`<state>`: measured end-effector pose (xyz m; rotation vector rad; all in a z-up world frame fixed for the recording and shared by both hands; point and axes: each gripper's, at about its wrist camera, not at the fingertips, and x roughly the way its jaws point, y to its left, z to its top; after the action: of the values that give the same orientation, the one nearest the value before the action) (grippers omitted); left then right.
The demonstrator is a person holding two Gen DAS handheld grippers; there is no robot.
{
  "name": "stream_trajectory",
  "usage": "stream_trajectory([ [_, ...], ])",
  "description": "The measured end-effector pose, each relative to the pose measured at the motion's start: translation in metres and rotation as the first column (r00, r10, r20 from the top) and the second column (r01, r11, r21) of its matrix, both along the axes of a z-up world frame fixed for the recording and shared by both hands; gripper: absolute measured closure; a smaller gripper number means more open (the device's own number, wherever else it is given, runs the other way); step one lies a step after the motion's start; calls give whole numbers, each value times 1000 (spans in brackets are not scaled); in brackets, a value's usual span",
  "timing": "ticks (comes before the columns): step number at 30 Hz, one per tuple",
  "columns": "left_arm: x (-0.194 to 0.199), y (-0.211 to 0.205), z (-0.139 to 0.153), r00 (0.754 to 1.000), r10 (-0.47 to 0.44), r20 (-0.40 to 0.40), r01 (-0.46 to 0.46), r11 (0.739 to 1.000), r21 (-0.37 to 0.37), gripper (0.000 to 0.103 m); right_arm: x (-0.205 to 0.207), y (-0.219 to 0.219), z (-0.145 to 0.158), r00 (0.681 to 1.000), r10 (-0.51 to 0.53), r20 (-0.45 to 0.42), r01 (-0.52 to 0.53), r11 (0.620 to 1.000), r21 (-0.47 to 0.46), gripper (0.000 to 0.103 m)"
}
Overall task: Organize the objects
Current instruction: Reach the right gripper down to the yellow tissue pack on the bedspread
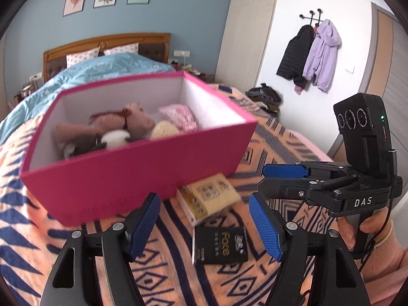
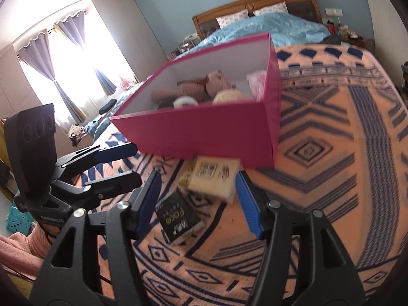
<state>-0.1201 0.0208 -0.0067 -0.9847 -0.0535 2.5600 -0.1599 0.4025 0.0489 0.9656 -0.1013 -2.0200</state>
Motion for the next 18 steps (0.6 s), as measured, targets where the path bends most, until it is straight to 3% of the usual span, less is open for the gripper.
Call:
stream_trajectory([
  [5,-5,3,-19,998,-13,62,12,1000,8,30,-3,-3,-15,999,-1,40,0,1000,15,41],
  [18,-24,15,-33,993,-11,121,11,1000,5,35,-28,-8,-29,992,-31,123,29,999,12,41],
])
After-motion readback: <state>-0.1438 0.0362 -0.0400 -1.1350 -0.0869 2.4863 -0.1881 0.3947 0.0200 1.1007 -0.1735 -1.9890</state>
